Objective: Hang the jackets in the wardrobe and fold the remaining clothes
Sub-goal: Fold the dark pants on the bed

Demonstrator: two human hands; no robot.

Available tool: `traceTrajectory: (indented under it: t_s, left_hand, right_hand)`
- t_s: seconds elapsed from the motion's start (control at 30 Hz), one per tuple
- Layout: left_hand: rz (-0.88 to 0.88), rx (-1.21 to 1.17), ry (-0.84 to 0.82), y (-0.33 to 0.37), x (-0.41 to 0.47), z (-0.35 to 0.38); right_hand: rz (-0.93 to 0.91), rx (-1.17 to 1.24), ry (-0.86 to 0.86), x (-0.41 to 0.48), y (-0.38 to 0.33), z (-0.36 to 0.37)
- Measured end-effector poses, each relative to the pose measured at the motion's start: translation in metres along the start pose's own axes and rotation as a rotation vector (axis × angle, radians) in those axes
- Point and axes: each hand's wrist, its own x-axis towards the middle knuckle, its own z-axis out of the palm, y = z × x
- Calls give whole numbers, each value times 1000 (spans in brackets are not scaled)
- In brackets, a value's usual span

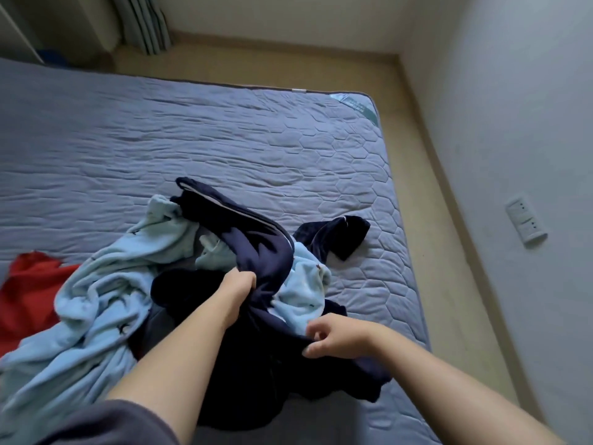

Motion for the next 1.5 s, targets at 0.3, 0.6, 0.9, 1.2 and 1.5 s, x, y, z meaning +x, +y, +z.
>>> traceTrajectory:
  t_s: [0.3,0.6,0.9,1.2,1.5]
  left_hand:
    - [-96,593,-701,-8,-84,-44]
    - [-409,7,-401,-6,-82,-50]
    - [2,125,-219,10,-124,-40]
    - [28,424,-445,47,-232,-120]
    - [447,178,-175,108,-331,-141]
  right_hand:
    - [138,1194,401,27,-41,15]
    - [129,1054,259,-5,-77,29]
    - [159,1278,-112,-47,-60,52]
    - [127,1672,480,-117,-148,28]
    - [-261,955,850,-223,-254,62]
